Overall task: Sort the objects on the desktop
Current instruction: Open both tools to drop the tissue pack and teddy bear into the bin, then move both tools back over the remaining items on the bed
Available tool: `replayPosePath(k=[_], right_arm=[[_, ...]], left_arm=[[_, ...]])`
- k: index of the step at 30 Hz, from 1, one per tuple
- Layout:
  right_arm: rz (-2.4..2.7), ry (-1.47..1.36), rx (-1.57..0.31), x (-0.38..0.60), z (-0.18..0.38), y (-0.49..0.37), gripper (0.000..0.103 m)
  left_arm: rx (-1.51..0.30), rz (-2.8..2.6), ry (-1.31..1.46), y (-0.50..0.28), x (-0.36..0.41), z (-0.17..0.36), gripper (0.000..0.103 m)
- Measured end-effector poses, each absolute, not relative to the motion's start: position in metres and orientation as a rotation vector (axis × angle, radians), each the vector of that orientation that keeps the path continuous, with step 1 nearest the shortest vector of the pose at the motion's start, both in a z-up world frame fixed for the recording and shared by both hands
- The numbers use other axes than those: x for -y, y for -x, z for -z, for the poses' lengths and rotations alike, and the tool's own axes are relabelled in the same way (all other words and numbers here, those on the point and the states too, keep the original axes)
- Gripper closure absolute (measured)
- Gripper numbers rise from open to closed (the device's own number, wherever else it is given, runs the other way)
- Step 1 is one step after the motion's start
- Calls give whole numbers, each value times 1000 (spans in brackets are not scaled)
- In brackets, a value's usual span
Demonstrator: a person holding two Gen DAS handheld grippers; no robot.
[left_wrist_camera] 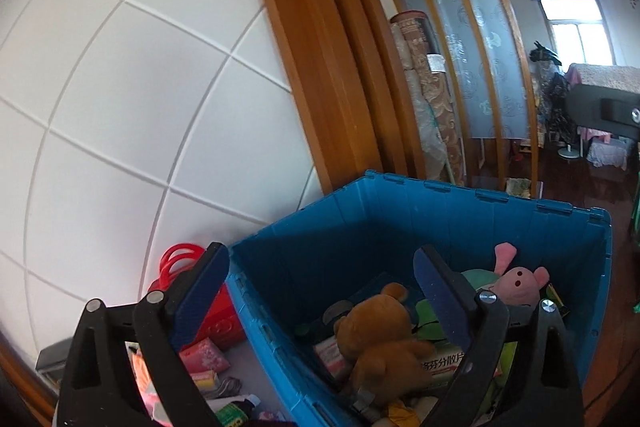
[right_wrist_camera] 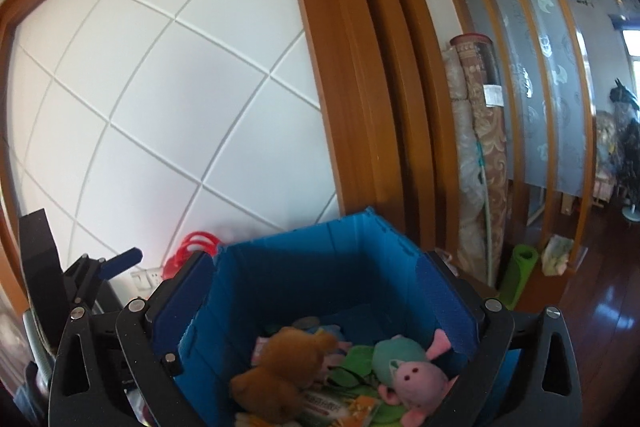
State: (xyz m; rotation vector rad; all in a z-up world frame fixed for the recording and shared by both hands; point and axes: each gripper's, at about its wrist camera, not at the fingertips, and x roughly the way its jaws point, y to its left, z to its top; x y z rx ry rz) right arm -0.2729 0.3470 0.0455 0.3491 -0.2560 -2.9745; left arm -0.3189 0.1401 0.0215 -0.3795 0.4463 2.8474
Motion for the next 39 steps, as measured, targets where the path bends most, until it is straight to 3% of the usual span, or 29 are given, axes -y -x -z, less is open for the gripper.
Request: replayPosePath(k=[12,24,39], right_arm=[[2914,-268,107,-312,-9,218,0],[2761,-295,79,-260,2,200,0],[2644,-402,81,-126,17,193,0]], left_arm=[[-456,-3103,433,260,-101,13,8],[-407,-3246,538,218,-27,29,8],[-394,-3331,608,173,130,54,8]])
